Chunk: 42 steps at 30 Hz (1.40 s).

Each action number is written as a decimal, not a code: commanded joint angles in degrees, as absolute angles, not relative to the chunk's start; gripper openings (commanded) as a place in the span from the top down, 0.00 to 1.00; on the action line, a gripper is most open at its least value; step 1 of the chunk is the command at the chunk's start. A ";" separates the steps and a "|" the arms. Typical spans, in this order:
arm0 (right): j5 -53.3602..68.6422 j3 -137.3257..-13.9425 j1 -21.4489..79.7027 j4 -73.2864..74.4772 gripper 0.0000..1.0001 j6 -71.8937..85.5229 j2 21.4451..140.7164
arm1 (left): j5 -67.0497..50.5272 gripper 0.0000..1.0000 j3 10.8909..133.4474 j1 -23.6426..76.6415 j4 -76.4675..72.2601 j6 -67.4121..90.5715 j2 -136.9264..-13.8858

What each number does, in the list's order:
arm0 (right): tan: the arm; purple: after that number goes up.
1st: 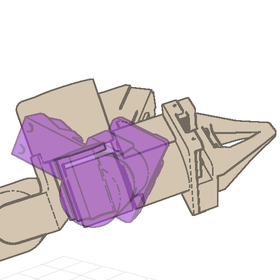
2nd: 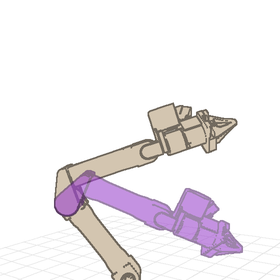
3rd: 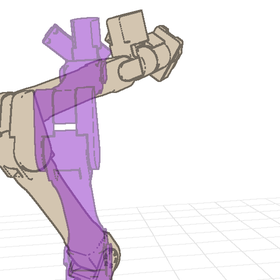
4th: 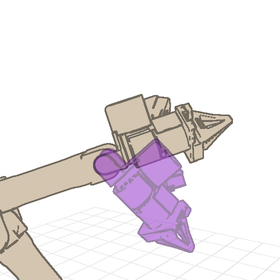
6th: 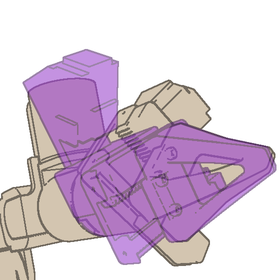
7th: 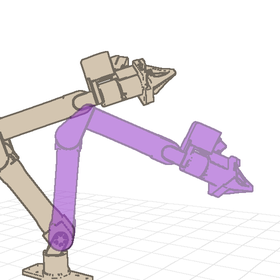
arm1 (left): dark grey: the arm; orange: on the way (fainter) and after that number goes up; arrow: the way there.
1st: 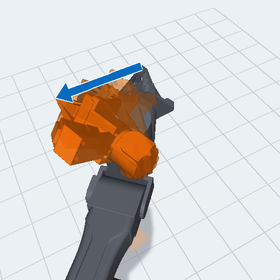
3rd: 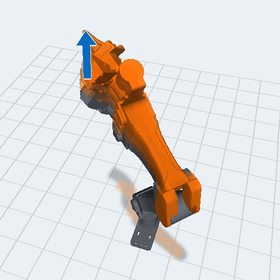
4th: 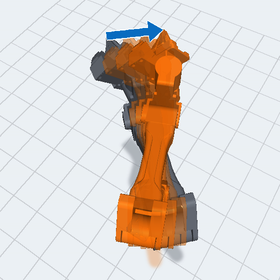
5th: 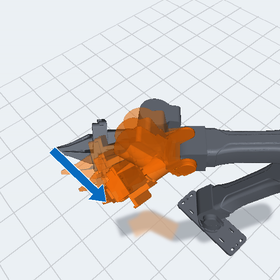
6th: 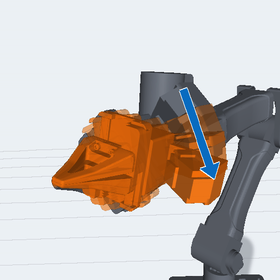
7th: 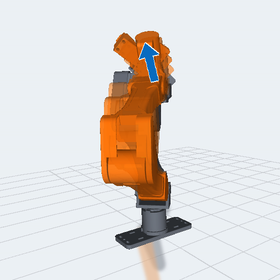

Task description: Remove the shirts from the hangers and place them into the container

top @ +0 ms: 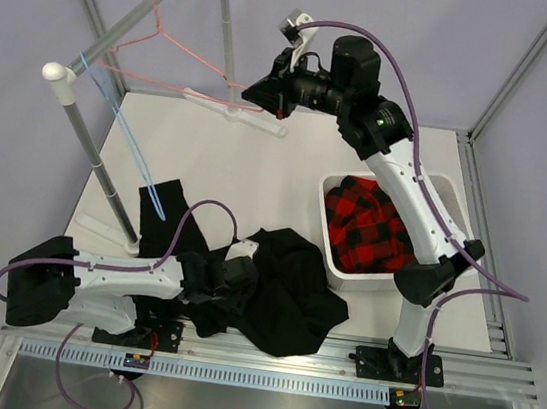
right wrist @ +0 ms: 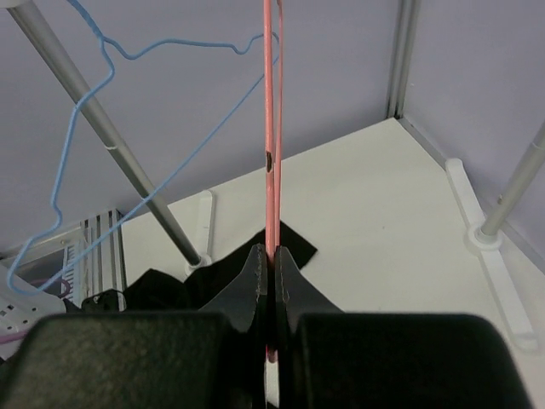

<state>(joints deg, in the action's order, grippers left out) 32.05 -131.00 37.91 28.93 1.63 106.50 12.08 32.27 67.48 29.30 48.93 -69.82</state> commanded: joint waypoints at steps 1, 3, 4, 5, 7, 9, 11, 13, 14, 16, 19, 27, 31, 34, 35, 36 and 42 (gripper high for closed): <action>34.11 -138.86 40.07 30.06 1.00 0.44 110.30 | 7.73 0.51 30.15 67.85 21.36 51.33 -73.82; 34.01 -138.87 41.22 30.06 1.00 0.44 111.44 | 8.17 0.80 30.32 67.76 20.83 51.76 -75.67; 33.58 -138.52 41.39 30.06 1.00 -1.30 111.53 | 8.87 0.91 30.50 67.68 21.00 52.03 -75.93; 33.14 -138.08 42.01 30.23 1.00 -1.41 111.36 | 9.83 1.00 30.85 67.76 21.61 52.29 -75.85; 31.21 -135.10 42.36 30.06 1.00 -1.58 110.49 | 12.73 1.00 32.07 67.76 23.55 52.12 -74.80; 29.63 -129.07 42.71 27.61 1.00 -1.67 107.15 | 17.54 1.00 34.09 67.68 28.01 51.33 -71.83; 27.43 -121.78 42.80 24.02 0.95 -1.06 102.16 | 22.64 1.00 37.78 67.59 31.19 49.24 -69.18; 25.41 -118.05 42.80 22.16 0.55 -0.70 99.07 | 24.86 1.00 42.68 67.15 34.62 46.77 -65.14; 23.57 -115.34 42.98 21.37 0.01 -0.53 96.27 | 26.18 1.00 44.54 66.89 35.76 43.89 -64.00; 21.11 -113.04 42.98 21.18 0.01 -0.35 93.53 | 27.41 1.00 48.76 66.62 36.91 40.71 -62.14; 11.99 -108.12 43.07 20.74 0.00 2.98 84.77 | 29.87 1.00 58.86 66.27 38.84 34.29 -63.36; -23.63 -90.71 43.07 23.19 0.01 7.91 59.44 | 26.56 1.00 93.53 60.65 38.58 16.27 -75.13; -13.66 -82.98 43.07 27.94 0.00 9.75 48.90 | 20.76 1.00 111.29 58.01 39.55 10.91 -84.01; -0.46 -75.87 43.07 26.03 0.00 8.79 44.49 | 17.67 1.00 123.52 57.83 42.09 9.67 -90.25; 3.13 -72.89 43.07 25.75 0.00 8.79 43.86 | 15.75 1.00 125.66 57.83 43.06 10.19 -91.48; 4.38 -71.56 43.07 25.32 0.00 8.44 43.34 | 14.43 1.00 127.42 57.83 43.24 10.80 -92.97; 6.77 -60.39 43.07 15.66 0.01 5.89 40.60 | 3.35 1.00 127.80 58.36 41.05 16.96 -90.88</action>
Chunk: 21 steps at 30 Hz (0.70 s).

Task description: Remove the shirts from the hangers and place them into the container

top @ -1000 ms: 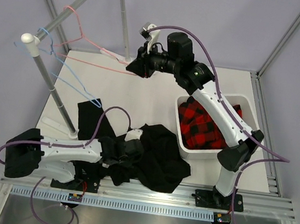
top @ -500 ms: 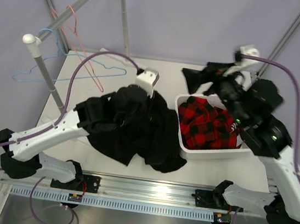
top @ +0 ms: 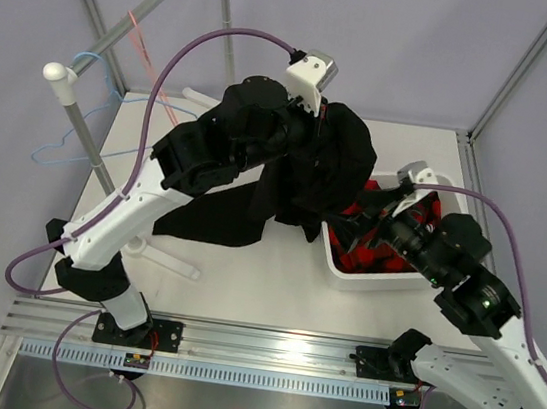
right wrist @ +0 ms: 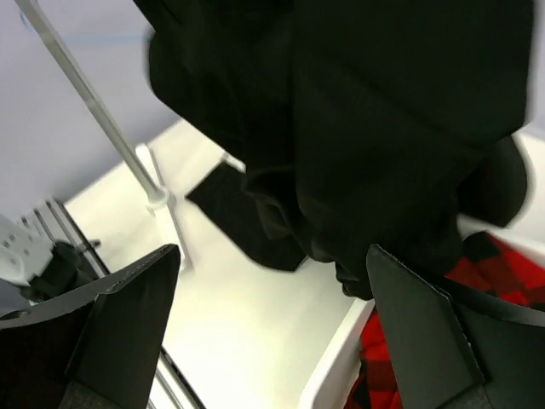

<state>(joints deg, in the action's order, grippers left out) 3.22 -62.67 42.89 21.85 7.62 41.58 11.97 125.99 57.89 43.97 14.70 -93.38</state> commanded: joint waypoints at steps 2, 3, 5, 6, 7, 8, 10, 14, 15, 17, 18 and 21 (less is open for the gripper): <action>7.03 -58.45 43.07 13.02 0.00 4.49 41.39 | -0.34 1.00 127.36 58.54 40.52 18.27 -89.56; 7.47 -57.84 43.07 12.05 0.01 4.05 41.83 | -2.18 1.00 127.44 58.54 40.52 18.80 -89.21; 8.09 -56.69 43.07 9.59 0.01 3.08 43.41 | -7.44 1.00 127.53 58.54 39.82 19.86 -88.51; 8.43 -56.34 43.07 8.62 0.00 2.47 43.85 | -8.78 1.00 127.88 58.54 39.73 20.47 -88.42; 9.31 -55.55 43.07 6.87 0.00 1.94 44.38 | -12.10 1.00 128.05 58.54 39.29 21.44 -88.16; 9.06 -55.20 43.07 6.07 0.01 1.59 44.47 | -13.69 1.00 128.06 58.54 38.94 22.05 -88.07; 9.14 -54.06 42.98 3.44 0.01 0.53 44.04 | -17.38 1.00 127.88 58.54 38.41 23.55 -87.72; 7.30 -54.14 43.07 1.32 0.01 -1.31 44.56 | -22.66 1.00 126.04 58.54 35.78 26.89 -85.53; 6.95 -54.31 43.07 0.88 0.00 -1.41 45.52 | -24.07 1.00 125.08 58.54 34.38 27.94 -85.08; 7.29 -54.58 43.07 0.44 0.01 -1.50 46.58 | -30.04 1.00 122.97 58.54 29.72 31.10 -84.55; 7.38 -54.58 43.07 -2.69 0.01 -0.89 47.54 | -31.62 1.00 122.61 58.54 28.49 32.24 -84.64; 9.31 -54.49 43.07 -5.44 0.10 -0.35 49.04 | -37.17 1.00 120.94 58.54 22.77 36.03 -85.16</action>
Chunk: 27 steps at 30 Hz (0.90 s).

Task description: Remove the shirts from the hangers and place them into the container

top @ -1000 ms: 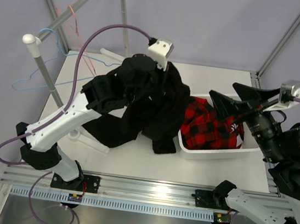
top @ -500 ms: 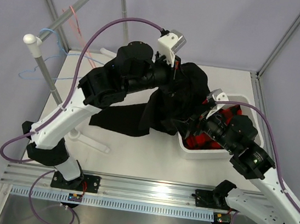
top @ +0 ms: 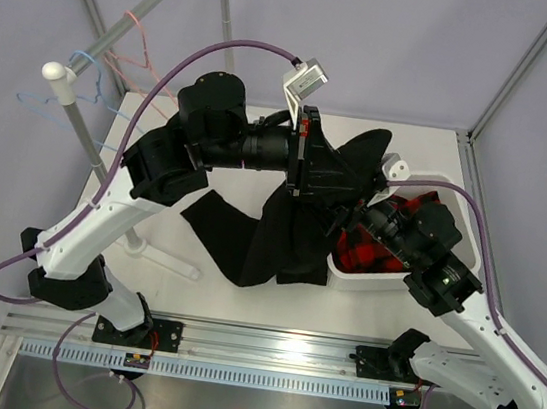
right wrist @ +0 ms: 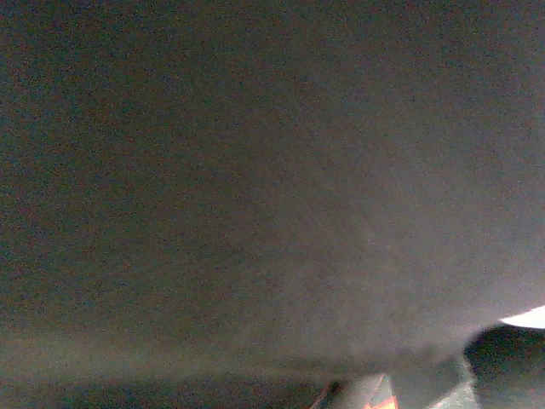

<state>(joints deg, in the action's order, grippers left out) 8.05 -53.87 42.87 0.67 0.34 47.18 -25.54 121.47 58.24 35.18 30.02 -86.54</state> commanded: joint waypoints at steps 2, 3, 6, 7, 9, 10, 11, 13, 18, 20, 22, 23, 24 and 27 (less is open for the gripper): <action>12.12 -54.32 43.07 -6.85 0.27 -0.35 49.48 | -40.33 1.00 121.02 58.45 20.05 37.87 -85.95; 12.91 -54.14 43.07 -7.55 0.49 -0.35 49.66 | -41.21 1.00 121.11 58.36 19.26 38.75 -86.74; 15.03 -54.05 42.98 -9.84 1.00 2.28 49.57 | -44.21 1.00 121.11 58.01 15.91 41.48 -87.54; 15.46 -54.05 43.07 -10.10 1.00 2.72 49.40 | -44.12 1.00 121.20 57.92 15.91 41.40 -87.71; 14.77 -54.92 43.07 -8.45 1.00 3.25 48.96 | -42.73 0.92 121.81 56.87 19.48 40.26 -87.45; 12.68 -55.28 43.07 -7.57 1.00 3.43 48.78 | -39.58 0.78 122.43 56.52 21.43 37.21 -86.41; 11.87 -55.72 43.07 -6.43 1.00 3.17 48.43 | -37.46 0.51 122.78 55.99 23.36 35.52 -85.53; 7.85 -56.94 43.07 -2.74 1.00 2.29 47.73 | -26.45 0.28 123.57 54.93 30.10 29.66 -83.42; -3.58 -62.12 42.98 4.20 1.00 -2.45 48.33 | -4.16 0.01 124.37 54.84 39.72 20.66 -75.51; -10.00 -64.50 42.98 5.01 1.00 -5.69 49.04 | 1.56 0.01 118.94 54.84 38.95 19.86 -70.61; -16.04 -68.54 43.07 4.14 1.00 -8.34 50.18 | 3.85 0.01 110.80 54.84 37.80 20.30 -67.34; -17.82 -70.12 42.98 3.43 1.00 -11.74 50.53 | 4.22 0.01 107.96 54.84 36.92 20.65 -64.63; -19.41 -71.70 42.98 2.56 1.00 -13.60 51.84 | 4.22 0.01 105.15 54.93 36.57 20.92 -63.38; -25.39 -82.22 42.63 0.71 1.00 -20.46 55.00 | 3.34 0.06 93.72 54.93 34.81 23.11 -59.26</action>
